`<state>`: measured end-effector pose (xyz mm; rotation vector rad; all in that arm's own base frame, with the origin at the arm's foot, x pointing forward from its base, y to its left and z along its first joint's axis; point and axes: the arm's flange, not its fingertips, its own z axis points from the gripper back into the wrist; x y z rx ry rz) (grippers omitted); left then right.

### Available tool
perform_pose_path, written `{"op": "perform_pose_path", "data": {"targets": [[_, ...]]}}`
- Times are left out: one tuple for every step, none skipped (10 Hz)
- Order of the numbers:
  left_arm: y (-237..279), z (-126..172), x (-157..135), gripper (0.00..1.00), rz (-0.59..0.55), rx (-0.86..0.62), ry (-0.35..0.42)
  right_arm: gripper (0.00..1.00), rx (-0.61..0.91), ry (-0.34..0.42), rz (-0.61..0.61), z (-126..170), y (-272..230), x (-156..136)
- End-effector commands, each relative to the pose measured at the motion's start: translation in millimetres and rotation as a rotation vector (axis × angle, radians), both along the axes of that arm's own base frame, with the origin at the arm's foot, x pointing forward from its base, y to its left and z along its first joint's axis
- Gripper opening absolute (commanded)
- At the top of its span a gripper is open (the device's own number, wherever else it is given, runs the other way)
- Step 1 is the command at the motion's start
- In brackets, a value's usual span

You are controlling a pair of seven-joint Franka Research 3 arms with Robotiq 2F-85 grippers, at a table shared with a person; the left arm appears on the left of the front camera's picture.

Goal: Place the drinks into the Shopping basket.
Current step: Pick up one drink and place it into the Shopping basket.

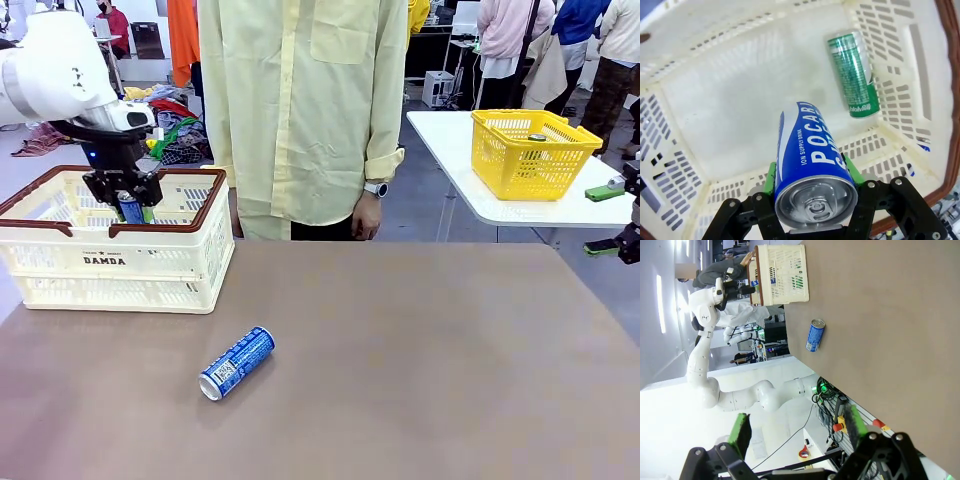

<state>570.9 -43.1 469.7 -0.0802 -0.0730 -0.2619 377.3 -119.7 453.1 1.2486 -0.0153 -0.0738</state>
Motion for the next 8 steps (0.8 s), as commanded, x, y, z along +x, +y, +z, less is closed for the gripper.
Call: {"op": "perform_pose_path", "data": {"targets": [[0, -6, 0, 0.0, 0.034, 0.039, -0.005, 1.0, -0.009, -0.003, 0.015, 2, -1, -1], [-1, -13, 1, 0.0, 0.049, 0.048, 0.002, 1.0, -0.009, -0.003, 0.015, 2, -1, -1], [-2, -18, 2, 0.0, 0.066, 0.047, 0.01, 1.0, -0.009, -0.003, 0.015, 2, -1, -1], [-3, -20, 2, 0.0, 0.08, 0.051, 0.009, 1.0, -0.009, -0.003, 0.015, 2, -1, -1], [-3, -20, 4, 0.04, 0.112, 0.073, 0.002, 1.0, -0.009, -0.003, 0.015, 2, -1, -1], [-5, -21, 6, 0.44, 0.133, 0.091, 0.003, 1.0, -0.009, -0.003, 0.015, 2, -1, -1], [-5, -21, 6, 1.0, 0.131, 0.088, 0.014, 1.0, -0.009, -0.003, 0.015, 2, -1, -1], [-6, -22, 6, 1.0, 0.131, 0.089, 0.017, 1.0, -0.009, -0.003, 0.015, 2, -1, -1]]}}
